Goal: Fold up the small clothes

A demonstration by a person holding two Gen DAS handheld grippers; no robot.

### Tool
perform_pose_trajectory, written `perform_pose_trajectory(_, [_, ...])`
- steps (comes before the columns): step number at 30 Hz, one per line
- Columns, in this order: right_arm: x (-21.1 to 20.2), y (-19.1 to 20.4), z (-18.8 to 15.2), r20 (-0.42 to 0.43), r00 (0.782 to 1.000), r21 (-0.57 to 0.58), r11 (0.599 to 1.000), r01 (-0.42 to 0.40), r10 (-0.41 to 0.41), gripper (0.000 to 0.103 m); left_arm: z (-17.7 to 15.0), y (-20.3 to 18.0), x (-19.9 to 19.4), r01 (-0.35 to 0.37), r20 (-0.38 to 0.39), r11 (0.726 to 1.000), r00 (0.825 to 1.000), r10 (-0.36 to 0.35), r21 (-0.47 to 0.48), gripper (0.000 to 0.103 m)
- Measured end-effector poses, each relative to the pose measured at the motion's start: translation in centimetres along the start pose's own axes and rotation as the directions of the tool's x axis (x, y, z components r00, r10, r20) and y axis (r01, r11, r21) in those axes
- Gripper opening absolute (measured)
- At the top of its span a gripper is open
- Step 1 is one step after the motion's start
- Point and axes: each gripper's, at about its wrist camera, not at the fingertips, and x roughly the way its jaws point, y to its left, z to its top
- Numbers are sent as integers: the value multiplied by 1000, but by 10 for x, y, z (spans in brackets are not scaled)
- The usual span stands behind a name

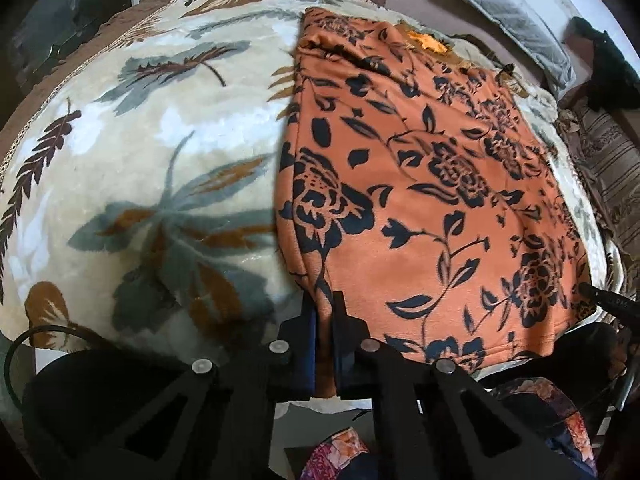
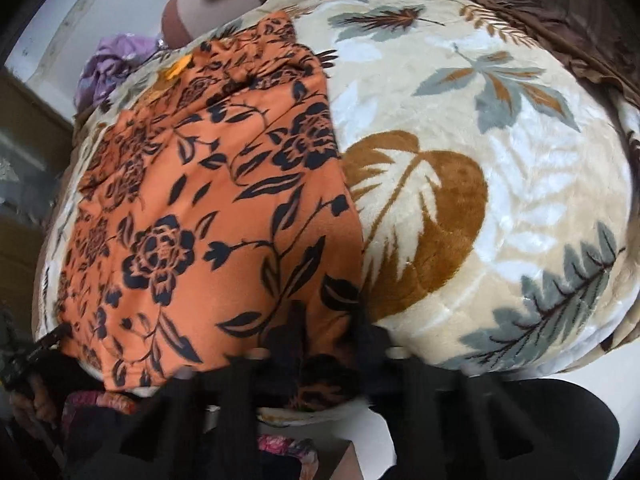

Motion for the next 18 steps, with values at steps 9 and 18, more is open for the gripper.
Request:
perform_pose_trajectory(9, [-60, 9, 32, 95, 956, 11, 960, -279, 277, 11, 47, 3, -59, 184, 116, 983, 976, -184, 12, 6])
perform_pose_trajectory(18, [-92, 21, 141, 296, 862, 8, 901, -433, 411, 11, 173, 2, -78, 198, 195, 979, 960, -202, 42, 6])
